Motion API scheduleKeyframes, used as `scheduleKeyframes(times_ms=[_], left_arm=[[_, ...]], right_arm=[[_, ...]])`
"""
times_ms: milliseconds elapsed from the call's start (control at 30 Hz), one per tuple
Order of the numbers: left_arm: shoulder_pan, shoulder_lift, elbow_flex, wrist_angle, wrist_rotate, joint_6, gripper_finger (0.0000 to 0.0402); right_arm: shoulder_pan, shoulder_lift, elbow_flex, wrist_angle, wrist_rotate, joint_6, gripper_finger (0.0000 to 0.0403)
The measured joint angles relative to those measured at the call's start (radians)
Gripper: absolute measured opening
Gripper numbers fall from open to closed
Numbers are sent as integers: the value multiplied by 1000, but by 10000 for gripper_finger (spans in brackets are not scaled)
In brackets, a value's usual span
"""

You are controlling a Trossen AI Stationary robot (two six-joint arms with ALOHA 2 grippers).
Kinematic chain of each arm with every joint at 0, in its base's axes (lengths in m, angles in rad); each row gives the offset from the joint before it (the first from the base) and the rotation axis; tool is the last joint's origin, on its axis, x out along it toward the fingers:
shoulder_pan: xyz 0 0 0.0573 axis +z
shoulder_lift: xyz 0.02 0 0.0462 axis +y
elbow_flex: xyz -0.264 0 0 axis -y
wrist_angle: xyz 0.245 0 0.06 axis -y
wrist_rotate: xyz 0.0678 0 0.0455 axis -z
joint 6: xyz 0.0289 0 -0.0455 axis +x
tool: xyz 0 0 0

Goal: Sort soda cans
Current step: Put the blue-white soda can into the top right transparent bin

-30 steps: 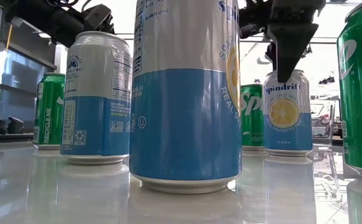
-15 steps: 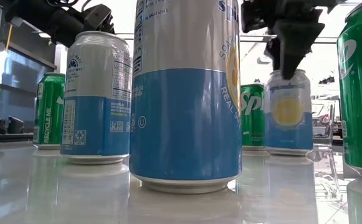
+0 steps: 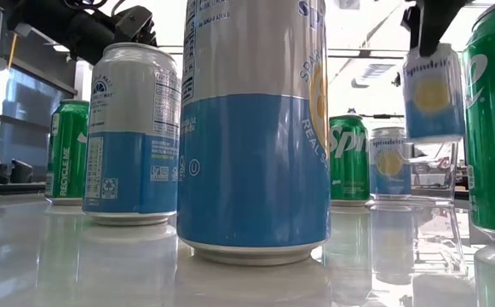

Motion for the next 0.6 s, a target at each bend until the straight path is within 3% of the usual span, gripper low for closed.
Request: scheduleKeyframes(times_ms=[233, 600], left_arm=[[0, 0, 0, 0, 0, -8, 279], [0, 0, 0, 0, 7, -7, 279]], right_arm=[[-48, -46, 68, -105, 92, -40, 247], [-253, -129, 61, -143, 156, -174, 247]])
